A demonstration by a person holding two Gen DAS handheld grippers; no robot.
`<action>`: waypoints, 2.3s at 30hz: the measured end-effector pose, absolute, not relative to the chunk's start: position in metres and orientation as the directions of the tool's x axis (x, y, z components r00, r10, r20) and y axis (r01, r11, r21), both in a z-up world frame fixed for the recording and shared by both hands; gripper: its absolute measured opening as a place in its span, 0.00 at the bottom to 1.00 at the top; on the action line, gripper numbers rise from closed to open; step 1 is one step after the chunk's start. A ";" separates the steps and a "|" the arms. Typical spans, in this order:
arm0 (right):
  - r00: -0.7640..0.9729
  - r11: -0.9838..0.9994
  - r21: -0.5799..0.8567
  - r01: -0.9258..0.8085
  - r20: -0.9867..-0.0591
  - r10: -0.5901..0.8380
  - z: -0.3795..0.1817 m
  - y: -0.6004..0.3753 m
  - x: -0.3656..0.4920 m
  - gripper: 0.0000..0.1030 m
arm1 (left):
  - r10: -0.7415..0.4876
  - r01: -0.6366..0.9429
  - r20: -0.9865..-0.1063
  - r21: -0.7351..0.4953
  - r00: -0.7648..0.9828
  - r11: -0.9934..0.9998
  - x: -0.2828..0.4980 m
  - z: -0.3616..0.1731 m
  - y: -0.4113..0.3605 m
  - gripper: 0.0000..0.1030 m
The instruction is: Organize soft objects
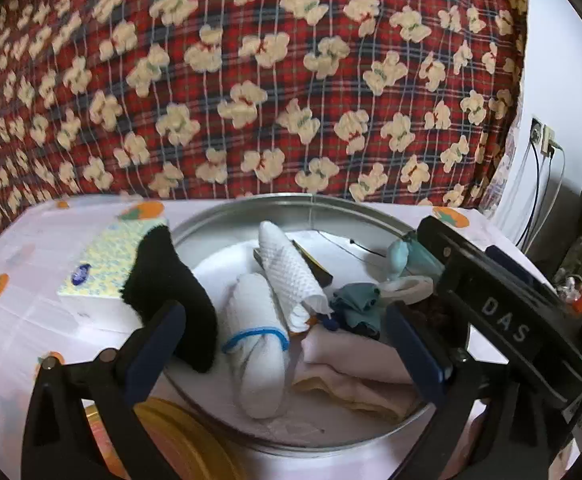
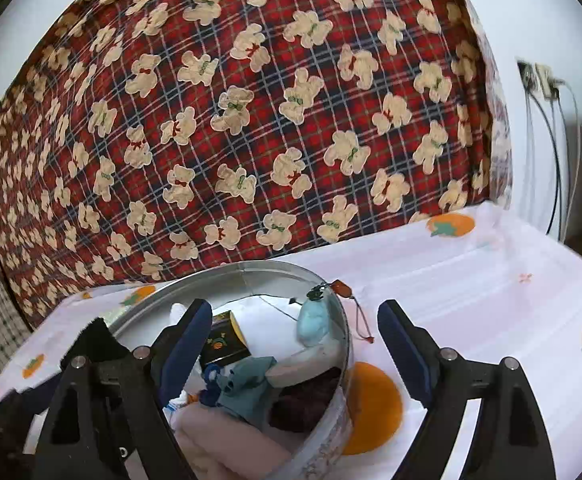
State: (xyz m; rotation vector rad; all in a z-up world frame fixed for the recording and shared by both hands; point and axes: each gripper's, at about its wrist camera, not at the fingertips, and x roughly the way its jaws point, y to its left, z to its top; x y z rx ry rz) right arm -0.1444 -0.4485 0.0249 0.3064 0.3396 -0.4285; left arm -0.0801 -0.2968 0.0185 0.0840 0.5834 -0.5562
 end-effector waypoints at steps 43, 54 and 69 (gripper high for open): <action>0.847 0.850 0.064 0.523 -0.142 -0.511 0.039 -0.373 -0.208 0.86 | -0.483 0.506 -0.321 -0.016 0.814 0.863 -0.128 0.017 -0.241 0.99; 0.847 0.843 0.084 0.532 -0.061 -0.528 0.044 -0.368 -0.225 0.91 | -0.471 0.492 -0.315 -0.016 0.824 0.870 -0.134 0.018 -0.237 0.99; 0.855 0.852 0.072 0.519 -0.040 -0.517 0.046 -0.362 -0.227 0.92 | -0.462 0.482 -0.315 -0.015 0.829 0.876 -0.132 0.015 -0.236 0.99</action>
